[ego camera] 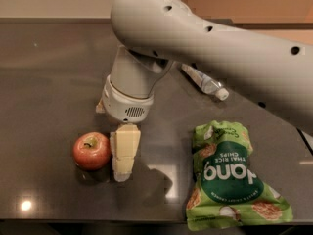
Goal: Move apple near blue plastic bottle
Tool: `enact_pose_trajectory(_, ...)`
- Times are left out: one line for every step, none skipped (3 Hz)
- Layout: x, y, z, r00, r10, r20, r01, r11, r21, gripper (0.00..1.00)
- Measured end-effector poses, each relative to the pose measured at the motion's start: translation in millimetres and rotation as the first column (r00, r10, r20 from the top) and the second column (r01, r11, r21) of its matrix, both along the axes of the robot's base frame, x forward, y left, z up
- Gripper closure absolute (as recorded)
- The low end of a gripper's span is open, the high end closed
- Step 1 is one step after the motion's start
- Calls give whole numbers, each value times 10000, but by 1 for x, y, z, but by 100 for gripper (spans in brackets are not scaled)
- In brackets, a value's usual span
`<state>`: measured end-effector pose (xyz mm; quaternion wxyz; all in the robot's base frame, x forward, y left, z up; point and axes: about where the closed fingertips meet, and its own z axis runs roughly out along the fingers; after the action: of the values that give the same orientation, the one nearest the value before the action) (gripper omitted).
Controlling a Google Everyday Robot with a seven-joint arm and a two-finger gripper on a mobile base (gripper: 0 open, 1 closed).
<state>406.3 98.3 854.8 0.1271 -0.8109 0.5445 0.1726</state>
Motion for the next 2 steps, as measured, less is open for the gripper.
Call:
enact_pose_trajectory(-7, 19, 0, 9992, 346, -188, -343, 9993, 168, 0)
enact_pose_trajectory(-5, 30, -1, 9983, 560, -184, -556, 9983, 198, 17)
